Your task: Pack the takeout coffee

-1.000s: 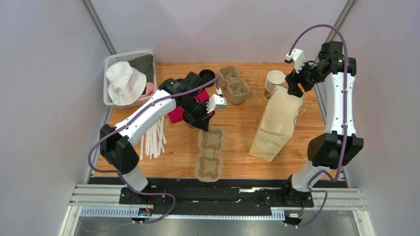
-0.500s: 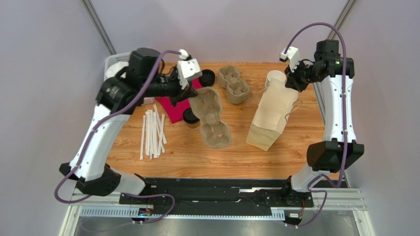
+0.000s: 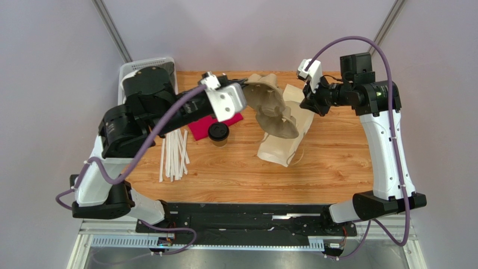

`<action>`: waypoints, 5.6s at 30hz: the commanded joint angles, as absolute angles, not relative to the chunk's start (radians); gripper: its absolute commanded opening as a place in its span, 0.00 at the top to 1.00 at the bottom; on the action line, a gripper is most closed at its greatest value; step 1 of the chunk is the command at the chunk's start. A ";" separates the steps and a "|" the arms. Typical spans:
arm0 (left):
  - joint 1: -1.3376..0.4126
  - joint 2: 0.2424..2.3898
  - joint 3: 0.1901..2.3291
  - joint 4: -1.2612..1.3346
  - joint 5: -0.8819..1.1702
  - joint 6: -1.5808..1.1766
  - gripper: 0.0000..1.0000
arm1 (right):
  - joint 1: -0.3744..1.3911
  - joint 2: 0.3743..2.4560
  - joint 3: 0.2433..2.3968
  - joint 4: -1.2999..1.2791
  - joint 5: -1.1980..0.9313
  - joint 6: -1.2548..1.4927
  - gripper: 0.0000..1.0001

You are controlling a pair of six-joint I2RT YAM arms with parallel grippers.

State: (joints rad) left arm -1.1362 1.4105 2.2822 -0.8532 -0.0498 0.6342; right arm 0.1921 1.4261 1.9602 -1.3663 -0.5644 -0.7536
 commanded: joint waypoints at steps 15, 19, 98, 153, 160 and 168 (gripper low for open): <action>-1.327 1.385 1.948 -0.515 -0.354 1.012 1.00 | 0.238 1.368 1.908 -1.598 -0.693 -0.577 1.00; -1.333 1.388 1.907 -0.512 -0.376 1.003 1.00 | 0.239 1.384 1.842 -1.601 -0.753 -0.560 1.00; -1.230 1.399 1.628 -0.781 -0.118 0.750 1.00 | 0.304 1.464 1.830 -1.586 -0.476 -0.624 0.21; -1.238 1.453 1.499 -0.712 -0.238 0.583 1.00 | 0.581 1.434 1.908 -1.537 -0.463 -0.828 1.00; -1.239 1.433 1.419 -0.635 -0.301 0.588 1.00 | 0.630 1.419 1.898 -1.536 -0.437 -0.819 1.00; -1.233 1.428 1.358 -0.647 -0.262 0.548 1.00 | 0.643 1.420 1.913 -1.536 -0.443 -0.816 1.00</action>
State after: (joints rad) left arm -1.2354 1.4517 1.3808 -0.6765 -0.2859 0.5957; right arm 0.6323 1.4528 1.8709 -1.3731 -0.4347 -0.8127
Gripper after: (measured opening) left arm 0.019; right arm 0.006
